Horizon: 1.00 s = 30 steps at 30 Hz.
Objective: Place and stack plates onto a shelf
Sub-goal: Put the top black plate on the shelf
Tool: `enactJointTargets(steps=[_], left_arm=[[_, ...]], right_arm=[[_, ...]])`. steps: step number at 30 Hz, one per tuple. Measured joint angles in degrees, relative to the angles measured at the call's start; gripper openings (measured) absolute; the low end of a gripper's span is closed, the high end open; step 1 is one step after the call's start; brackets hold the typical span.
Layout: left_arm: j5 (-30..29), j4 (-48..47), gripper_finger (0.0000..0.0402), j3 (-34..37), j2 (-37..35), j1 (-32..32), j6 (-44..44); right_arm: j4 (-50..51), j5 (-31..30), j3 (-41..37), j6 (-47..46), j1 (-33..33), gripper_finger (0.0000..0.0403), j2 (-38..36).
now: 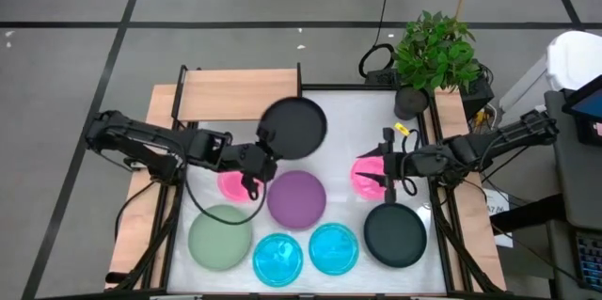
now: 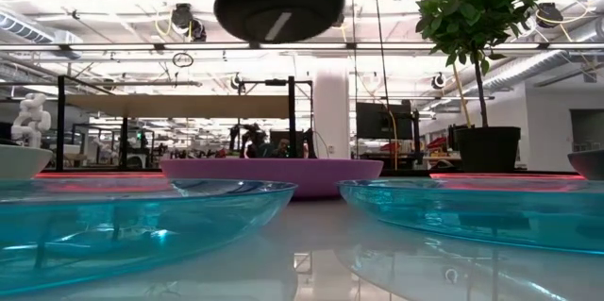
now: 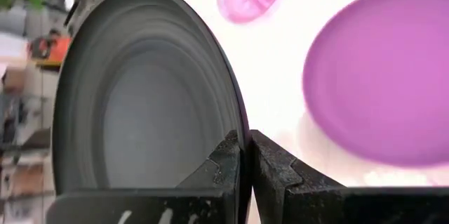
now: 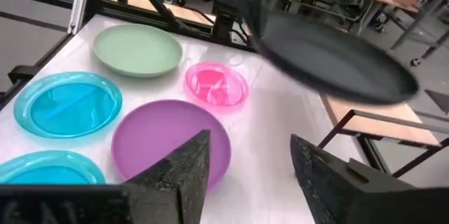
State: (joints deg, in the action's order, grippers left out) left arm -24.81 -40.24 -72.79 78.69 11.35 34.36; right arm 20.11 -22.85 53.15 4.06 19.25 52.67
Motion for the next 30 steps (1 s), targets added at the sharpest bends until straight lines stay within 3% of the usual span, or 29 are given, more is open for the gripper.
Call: enactJointTargets(steps=[9,16,30], left_arm=[[-6.0,-9.7,0.0026,-0.1,-9.2,-4.7,-12.9],[-7.3,-17.4,0.0026,-0.1,-14.3,-9.7,-15.8],[-7.4,-27.9,0.0026,0.0,-16.4,-19.5,-21.5]], right_arm=[[-0.2,-0.6,-2.4,-1.4,0.0,0.0169,0.0],[-2.6,-1.4,-3.0,0.6,-0.2,0.0169,0.0],[-5.7,-1.4,-3.0,6.2,-0.2,0.0169,0.0]])
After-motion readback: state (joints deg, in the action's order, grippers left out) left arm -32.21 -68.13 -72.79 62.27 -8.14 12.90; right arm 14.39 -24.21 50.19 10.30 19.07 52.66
